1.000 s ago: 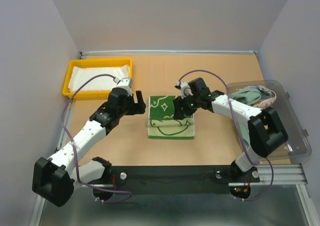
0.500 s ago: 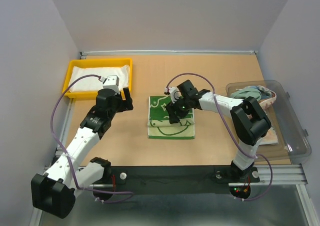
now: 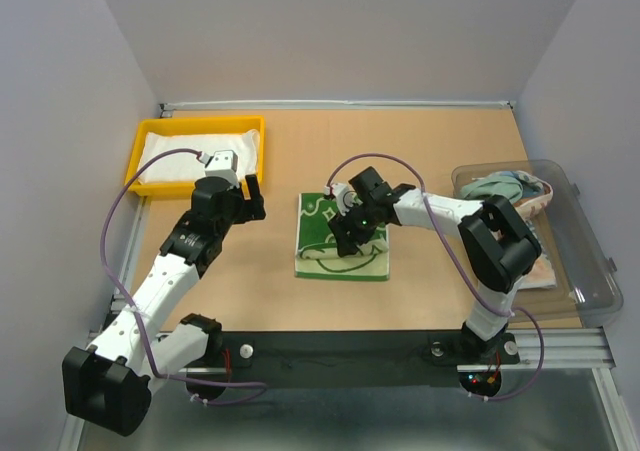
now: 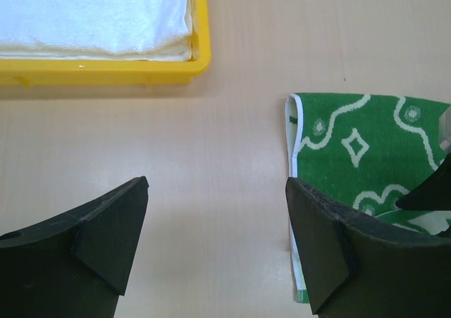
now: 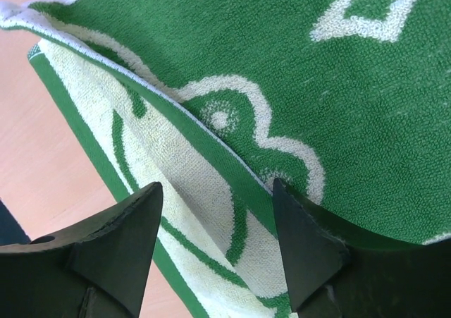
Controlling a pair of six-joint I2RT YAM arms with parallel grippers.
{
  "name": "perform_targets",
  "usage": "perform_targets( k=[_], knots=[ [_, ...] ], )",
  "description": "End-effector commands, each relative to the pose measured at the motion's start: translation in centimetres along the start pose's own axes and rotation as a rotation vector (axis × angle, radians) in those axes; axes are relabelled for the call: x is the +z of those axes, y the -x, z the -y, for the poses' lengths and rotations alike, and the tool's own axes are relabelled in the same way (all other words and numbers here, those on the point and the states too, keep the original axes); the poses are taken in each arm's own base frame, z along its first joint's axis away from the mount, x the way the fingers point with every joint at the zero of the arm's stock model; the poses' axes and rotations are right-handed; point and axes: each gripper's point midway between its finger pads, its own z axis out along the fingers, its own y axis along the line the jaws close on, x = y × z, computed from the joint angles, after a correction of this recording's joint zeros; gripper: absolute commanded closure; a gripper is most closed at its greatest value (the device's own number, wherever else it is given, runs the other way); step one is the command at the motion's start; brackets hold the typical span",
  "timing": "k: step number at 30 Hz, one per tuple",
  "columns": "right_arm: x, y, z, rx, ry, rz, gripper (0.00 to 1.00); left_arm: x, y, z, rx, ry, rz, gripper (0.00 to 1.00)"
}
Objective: Fold and stack the towels
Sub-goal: Fold the towel
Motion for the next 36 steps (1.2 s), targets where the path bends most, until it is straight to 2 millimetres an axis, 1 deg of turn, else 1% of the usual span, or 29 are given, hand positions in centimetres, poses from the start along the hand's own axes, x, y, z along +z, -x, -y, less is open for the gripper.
perform_targets(
  k=[1,2,3,5,6,8,9,10,12,13,16,17,21,23,25,26,27,28,29,30,31,32,33,34,36],
  knots=[
    [-0.8,-0.8,-2.5,-0.018,0.054,-0.016,0.32,0.0,0.8,0.1,0.006,-0.011,0.038,0.11],
    [-0.9,-1.0,-2.8,-0.015,0.057,-0.02,0.33,0.0,0.7,0.1,0.008,-0.012,0.036,0.11],
    [-0.8,-1.7,-3.5,-0.016,0.066,-0.037,0.33,0.1,0.7,0.2,0.008,-0.015,0.035,0.11],
    [-1.3,-1.7,-4.7,-0.021,0.074,-0.032,0.34,0.1,0.6,0.3,0.008,-0.018,0.029,0.11],
    [-1.3,-2.5,-4.9,-0.015,0.065,-0.045,0.34,0.1,0.5,0.3,0.008,-0.022,0.028,0.11],
    [-1.6,-2.8,-5.5,0.001,0.056,-0.047,0.34,0.2,0.4,0.4,0.007,-0.026,0.024,0.11],
    [-1.9,-2.9,-6.3,-0.007,0.066,-0.043,0.34,0.3,0.3,0.5,0.007,-0.031,0.019,0.11],
    [-1.8,-3.7,-6.7,0.012,0.069,-0.058,0.34,0.3,0.3,0.6,0.009,-0.034,0.018,0.11],
    [-2.0,-4.3,-7.6,0.01,0.078,-0.067,0.34,0.4,0.2,0.7,0.008,-0.039,0.01,0.11],
    [-2.0,-5.0,-8.0,0.028,0.084,-0.083,0.35,0.5,0.1,0.7,0.01,-0.043,0.006,0.11],
    [-1.6,-6.6,-9.6,0.027,0.131,-0.124,0.35,0.6,-0.2,0.9,0.01,-0.049,-0.005,0.12],
    [-1.5,-7.3,-10.5,0.076,0.147,-0.151,0.35,0.6,-0.2,1.0,0.01,-0.054,-0.005,0.12],
    [-1.6,-8.9,-12.6,0.105,0.204,-0.214,0.36,0.8,-0.6,1.2,0.012,-0.065,-0.021,0.12],
    [-2.2,-8.8,-13.1,0.108,0.216,-0.217,0.36,1.0,-0.9,1.4,0.014,-0.077,-0.034,0.12],
    [-2.8,-8.2,-13.2,0.101,0.209,-0.196,0.36,1.1,-1.1,1.6,0.012,-0.089,-0.043,0.13],
    [-3.1,-7.9,-13.1,0.092,0.194,-0.18,0.36,1.1,-1.2,1.7,0.009,-0.095,-0.048,0.14],
    [-3.8,-6.7,-13.0,0.076,0.169,-0.132,0.36,1.2,-1.6,2.1,-0.004,-0.109,-0.064,0.15],
    [-4.0,-5.9,-11.3,0.075,0.062,-0.095,0.36,1.1,-1.9,2.5,-0.018,-0.128,-0.078,0.15],
    [-4.3,-5.2,-10.4,0.106,-0.008,-0.066,0.36,1.1,-2.1,3.2,-0.032,-0.156,-0.088,0.16],
    [-5.0,-4.1,-8.5,0.135,-0.141,-0.01,0.36,0.7,-2.5,4.5,-0.058,-0.199,-0.106,0.16],
    [-5.3,-3.7,-8.4,0.137,-0.144,0.005,0.37,0.5,-2.9,5.1,-0.048,-0.22,-0.114,0.16],
    [-5.8,-3.3,-6.7,0.175,-0.242,0.037,0.39,0.3,-3.4,5.9,-0.075,-0.234,-0.127,0.17],
    [-6.5,-2.8,-5.6,0.208,-0.283,0.069,0.4,0.0,-3.7,6.7,-0.086,-0.255,-0.135,0.17],
    [-7.0,-2.7,-4.5,0.253,-0.332,0.093,0.4,-0.3,-4.9,7.6,-0.106,-0.276,-0.166,0.17],
    [-7.7,-2.7,-2.7,0.308,-0.4,0.125,0.42,-0.6,-6.2,8.6,-0.125,-0.296,-0.204,0.17]
  ],
)
